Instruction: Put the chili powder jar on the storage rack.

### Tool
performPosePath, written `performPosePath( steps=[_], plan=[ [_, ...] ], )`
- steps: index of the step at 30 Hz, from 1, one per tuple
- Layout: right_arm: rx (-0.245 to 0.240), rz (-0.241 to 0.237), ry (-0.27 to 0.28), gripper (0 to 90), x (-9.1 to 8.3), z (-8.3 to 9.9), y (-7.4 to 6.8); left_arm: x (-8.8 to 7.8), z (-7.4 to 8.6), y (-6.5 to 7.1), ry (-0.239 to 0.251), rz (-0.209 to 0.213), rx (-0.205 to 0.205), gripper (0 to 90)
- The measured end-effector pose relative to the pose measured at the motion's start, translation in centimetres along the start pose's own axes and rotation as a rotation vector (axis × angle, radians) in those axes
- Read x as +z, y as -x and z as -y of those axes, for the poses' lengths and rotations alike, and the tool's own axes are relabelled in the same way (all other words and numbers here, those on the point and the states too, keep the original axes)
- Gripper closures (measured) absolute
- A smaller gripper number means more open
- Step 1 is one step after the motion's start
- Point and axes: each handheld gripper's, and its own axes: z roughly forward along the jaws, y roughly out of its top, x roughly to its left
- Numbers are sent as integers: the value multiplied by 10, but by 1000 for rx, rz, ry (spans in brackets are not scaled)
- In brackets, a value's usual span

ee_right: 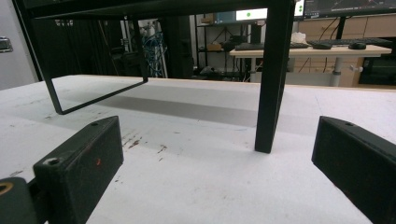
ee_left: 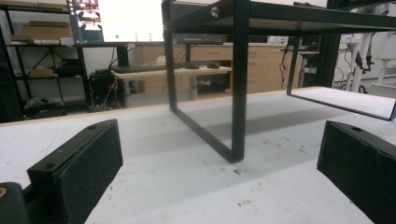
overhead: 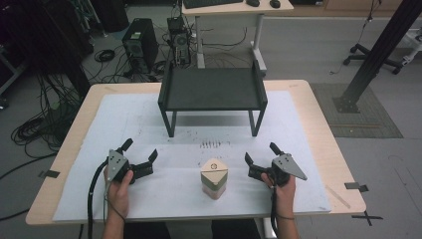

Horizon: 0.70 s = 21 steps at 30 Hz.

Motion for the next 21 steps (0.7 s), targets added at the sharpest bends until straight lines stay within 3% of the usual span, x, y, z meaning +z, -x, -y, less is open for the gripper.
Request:
performPosePath(
  steps=[21],
  plan=[
    [-1,-11,3,18,-13,1,-8,0,0,0,2,0,1,3]
  ],
)
